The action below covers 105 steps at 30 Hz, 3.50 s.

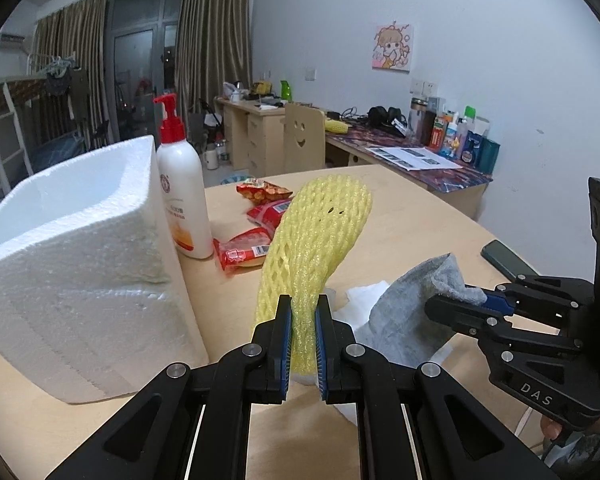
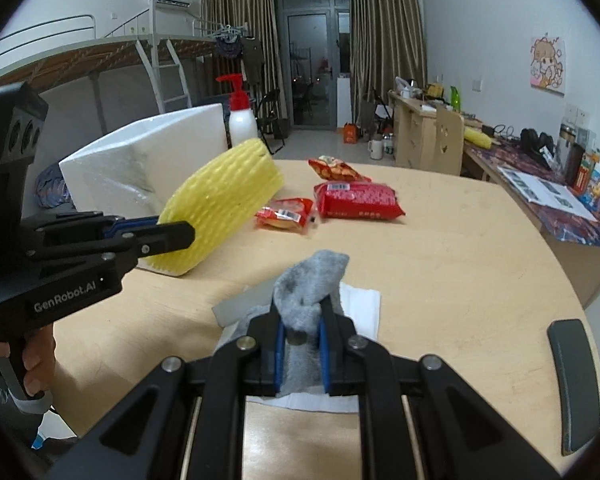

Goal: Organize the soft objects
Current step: 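Lift the sock with the right tool while the left tool lifts the yellow net, then carry the yellow net and grey sock with both tools over the white foam box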

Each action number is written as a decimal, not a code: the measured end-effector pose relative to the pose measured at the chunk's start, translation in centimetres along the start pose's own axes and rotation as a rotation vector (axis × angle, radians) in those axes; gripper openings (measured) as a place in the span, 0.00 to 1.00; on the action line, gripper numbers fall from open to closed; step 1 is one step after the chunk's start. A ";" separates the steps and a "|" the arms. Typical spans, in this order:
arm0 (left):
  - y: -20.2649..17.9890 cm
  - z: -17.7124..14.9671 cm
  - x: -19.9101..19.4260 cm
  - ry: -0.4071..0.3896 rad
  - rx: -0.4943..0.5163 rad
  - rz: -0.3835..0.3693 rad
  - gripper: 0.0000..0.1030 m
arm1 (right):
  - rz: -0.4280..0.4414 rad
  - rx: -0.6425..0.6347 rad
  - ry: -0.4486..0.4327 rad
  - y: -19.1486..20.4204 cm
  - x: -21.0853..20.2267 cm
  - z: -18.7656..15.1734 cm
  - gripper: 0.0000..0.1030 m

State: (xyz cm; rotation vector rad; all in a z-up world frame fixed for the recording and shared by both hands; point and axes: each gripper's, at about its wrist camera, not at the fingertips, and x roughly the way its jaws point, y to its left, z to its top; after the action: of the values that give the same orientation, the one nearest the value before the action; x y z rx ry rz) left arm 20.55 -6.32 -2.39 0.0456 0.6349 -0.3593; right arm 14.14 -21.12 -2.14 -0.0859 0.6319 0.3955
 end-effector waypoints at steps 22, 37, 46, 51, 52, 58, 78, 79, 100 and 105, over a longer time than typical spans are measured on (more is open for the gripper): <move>-1.4 -0.9 -8.2 -0.110 0.032 0.028 0.11 | -0.029 -0.047 -0.127 3.2 -6.1 0.4 0.17; -1.7 -2.8 -14.8 -0.203 0.054 0.073 0.11 | -0.022 -0.081 -0.226 5.8 -10.3 0.2 0.17; -1.7 -3.9 -18.8 -0.269 0.055 0.104 0.11 | -0.014 -0.107 -0.280 7.0 -12.2 0.1 0.17; -1.2 -5.0 -21.2 -0.299 0.049 0.123 0.11 | -0.006 -0.115 -0.307 7.5 -13.1 0.0 0.17; -1.1 -5.2 -21.6 -0.303 0.048 0.127 0.11 | -0.002 -0.117 -0.309 7.7 -13.1 0.0 0.17; -1.0 -5.7 -23.2 -0.321 0.046 0.165 0.11 | 0.036 -0.131 -0.324 8.4 -13.0 0.1 0.17; 2.2 -6.1 -24.4 -0.326 -0.046 0.260 0.11 | 0.127 -0.180 -0.316 10.9 -10.4 1.9 0.17; 2.6 -5.9 -24.3 -0.327 -0.051 0.263 0.11 | 0.131 -0.182 -0.315 10.9 -10.2 2.0 0.17; 6.1 -3.3 -22.6 -0.326 -0.079 0.285 0.11 | 0.181 -0.208 -0.337 12.4 -8.7 5.9 0.17; 6.5 -2.4 -22.5 -0.332 -0.080 0.282 0.11 | 0.184 -0.208 -0.349 12.4 -8.7 7.1 0.17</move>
State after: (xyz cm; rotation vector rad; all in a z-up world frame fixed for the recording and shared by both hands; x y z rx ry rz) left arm 4.62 7.22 8.48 -0.0013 0.3074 -0.0645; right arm 6.90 -11.22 9.25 -0.1537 0.2531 0.6374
